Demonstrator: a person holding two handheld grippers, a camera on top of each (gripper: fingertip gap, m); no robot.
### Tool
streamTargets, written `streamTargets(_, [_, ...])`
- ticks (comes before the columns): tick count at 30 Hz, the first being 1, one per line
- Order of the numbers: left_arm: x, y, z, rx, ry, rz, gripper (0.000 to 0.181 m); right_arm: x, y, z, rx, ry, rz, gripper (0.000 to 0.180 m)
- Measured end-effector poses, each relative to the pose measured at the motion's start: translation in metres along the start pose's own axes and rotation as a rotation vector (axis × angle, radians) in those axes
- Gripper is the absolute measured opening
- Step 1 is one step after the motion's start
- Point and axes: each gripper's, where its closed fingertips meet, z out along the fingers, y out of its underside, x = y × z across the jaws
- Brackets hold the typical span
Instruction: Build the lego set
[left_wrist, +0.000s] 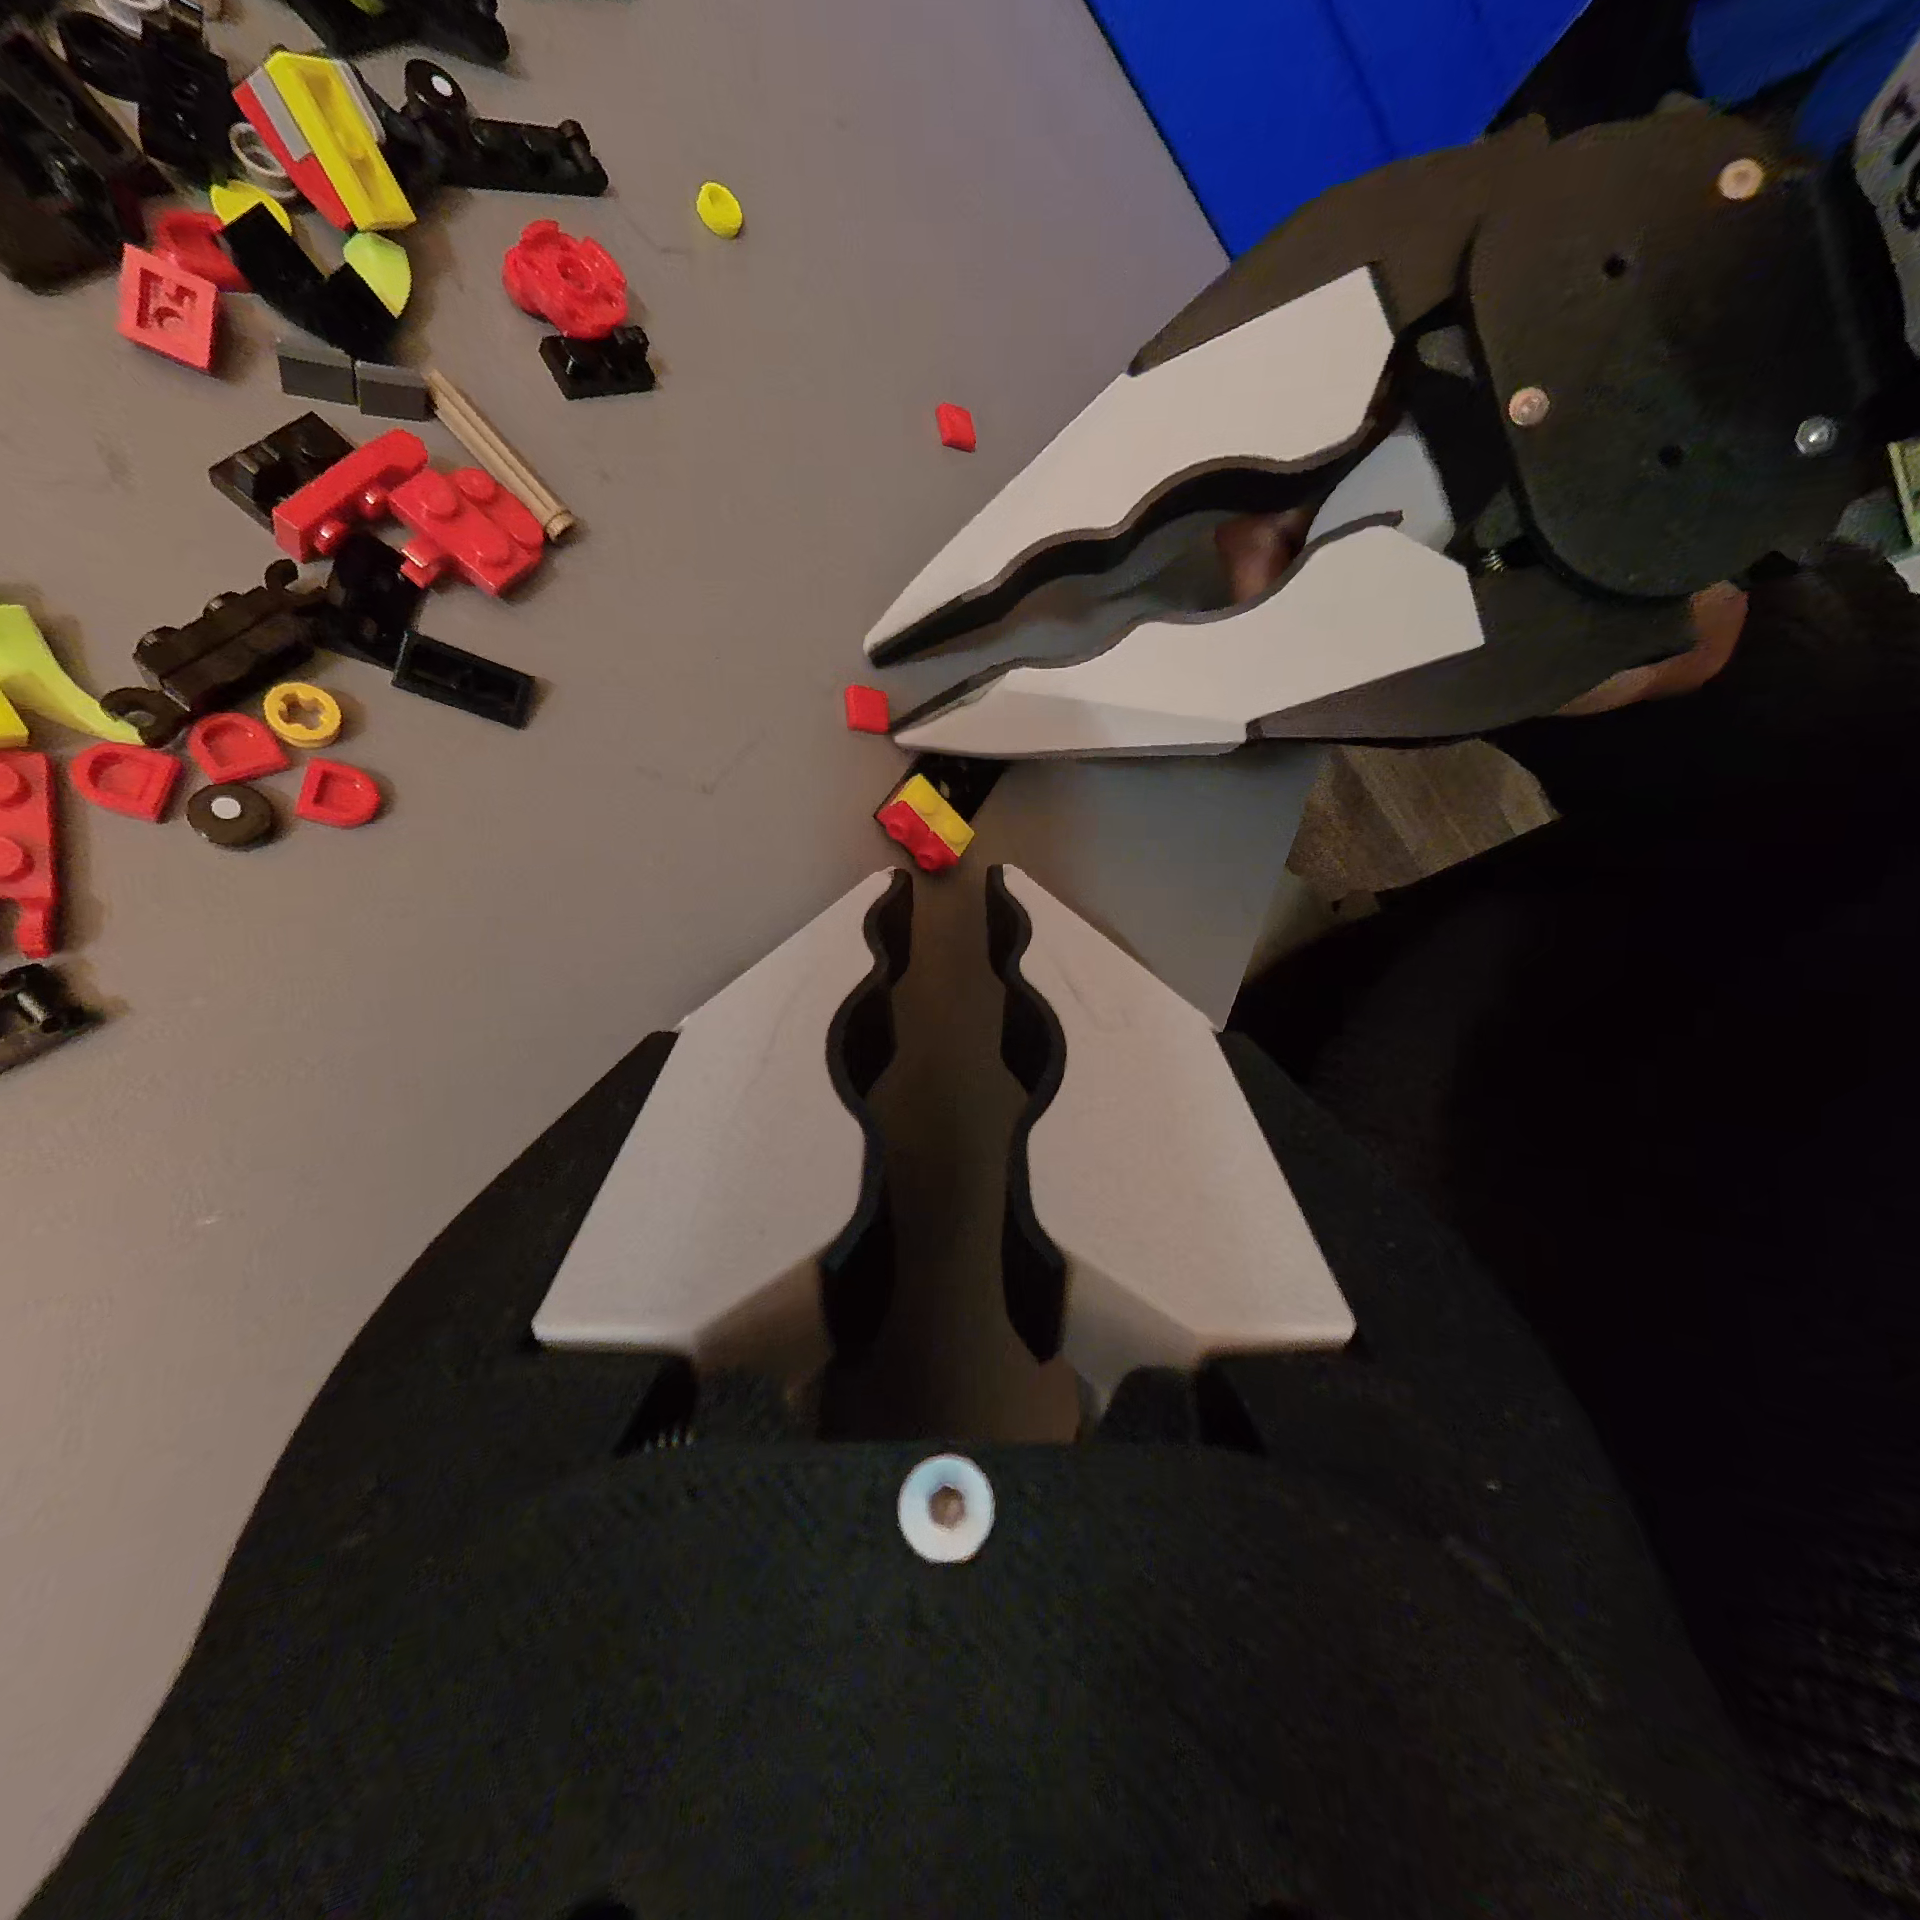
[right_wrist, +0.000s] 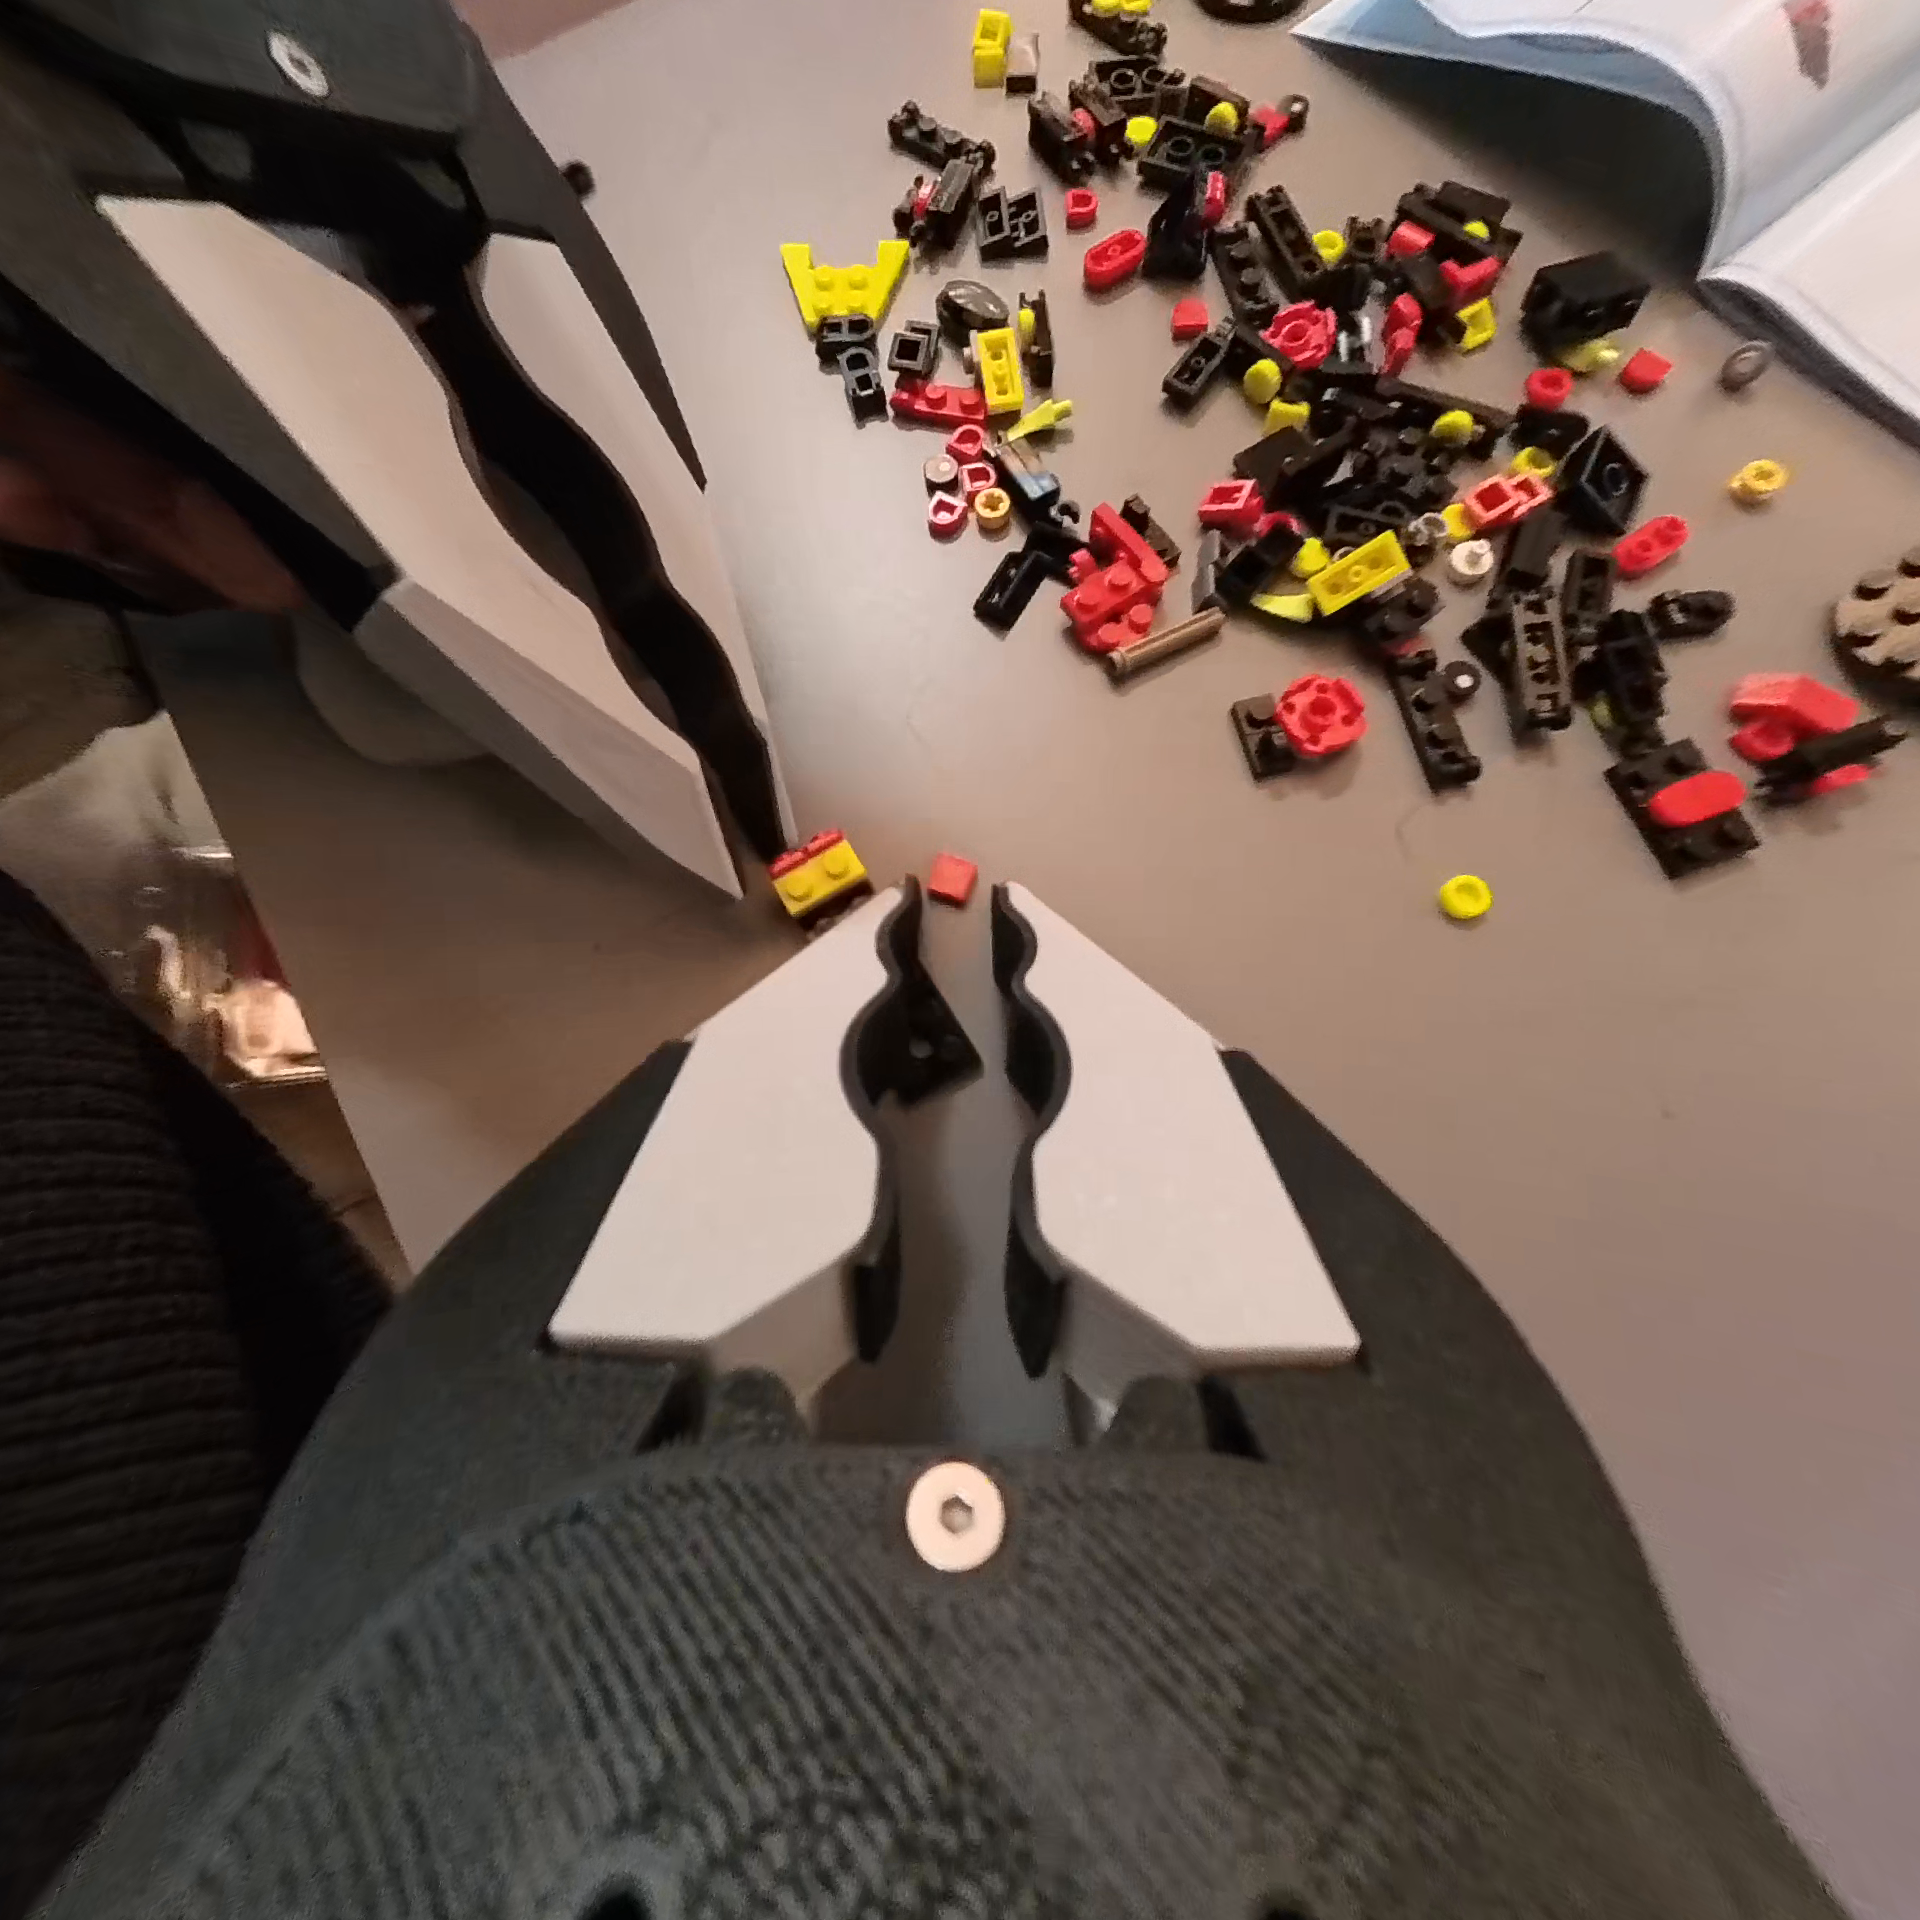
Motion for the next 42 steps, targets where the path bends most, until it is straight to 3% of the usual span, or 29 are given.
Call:
streamTargets(6, [0.000,-0.001,0.000,0.004,0.001,-0.002,0.013,0.001,-0.003,0.002,0.009,-0.038,0.051,0.012])
streamTargets(15, [-0.002,-0.001,0.001,0.006,-0.003,0.001,0.011,0.004,0.000,0.000,-0.018,0.033,-0.081,0.006])
streamTargets(28, [-0.003,-0.002,0.002,-0.002,0.007,0.095,0.011,-0.021,0.002,-0.020,-0.012,-0.272,-0.292,0.005])
streamTargets(42, [-0.004,-0.011,0.007,0.012,0.016,0.103,0.014,-0.015,0.003,-0.010,-0.064,-0.312,-0.321,0.005])
